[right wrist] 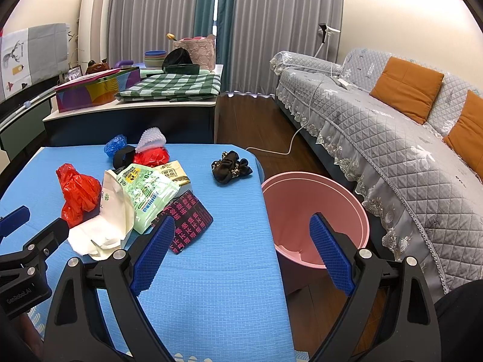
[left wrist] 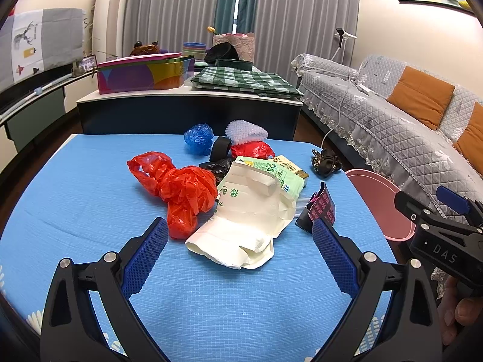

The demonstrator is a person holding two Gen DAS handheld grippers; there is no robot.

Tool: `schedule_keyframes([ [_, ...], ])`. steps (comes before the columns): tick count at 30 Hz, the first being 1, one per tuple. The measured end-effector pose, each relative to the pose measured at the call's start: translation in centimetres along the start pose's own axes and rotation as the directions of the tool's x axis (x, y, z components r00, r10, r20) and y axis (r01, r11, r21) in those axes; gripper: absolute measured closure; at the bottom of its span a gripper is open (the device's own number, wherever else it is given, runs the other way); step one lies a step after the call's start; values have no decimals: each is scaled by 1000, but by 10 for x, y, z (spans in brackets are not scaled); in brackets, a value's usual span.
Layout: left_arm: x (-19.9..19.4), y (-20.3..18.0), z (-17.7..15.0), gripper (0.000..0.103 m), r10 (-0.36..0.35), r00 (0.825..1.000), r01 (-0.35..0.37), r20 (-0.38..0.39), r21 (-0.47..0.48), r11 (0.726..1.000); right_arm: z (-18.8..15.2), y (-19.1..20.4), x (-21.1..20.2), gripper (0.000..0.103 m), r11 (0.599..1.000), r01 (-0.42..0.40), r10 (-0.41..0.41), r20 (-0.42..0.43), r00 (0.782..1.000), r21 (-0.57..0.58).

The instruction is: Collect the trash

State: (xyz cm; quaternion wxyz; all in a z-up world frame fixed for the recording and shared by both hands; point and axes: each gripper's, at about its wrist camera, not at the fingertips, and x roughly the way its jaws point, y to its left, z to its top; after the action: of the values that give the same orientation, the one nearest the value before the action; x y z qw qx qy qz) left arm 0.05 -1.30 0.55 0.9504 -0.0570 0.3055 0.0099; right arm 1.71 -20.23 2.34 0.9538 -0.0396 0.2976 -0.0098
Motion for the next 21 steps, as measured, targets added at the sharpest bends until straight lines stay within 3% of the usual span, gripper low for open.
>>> schedule_keyframes([
  [12, 0, 0, 0, 10, 1, 1000, -1, -1, -1, 1000, 0, 0, 0, 14, 1000, -8, 8, -4, 1000, 11],
  [15, -1, 3, 0, 10, 1, 1000, -1, 0, -14, 1000, -1, 1, 3, 19, 999, -30, 31, -17, 999, 31],
  [21, 7, 17, 2, 23, 32, 999, -32, -8, -43, 999, 3, 7, 23, 25, 991, -101, 106, -46, 993, 83],
])
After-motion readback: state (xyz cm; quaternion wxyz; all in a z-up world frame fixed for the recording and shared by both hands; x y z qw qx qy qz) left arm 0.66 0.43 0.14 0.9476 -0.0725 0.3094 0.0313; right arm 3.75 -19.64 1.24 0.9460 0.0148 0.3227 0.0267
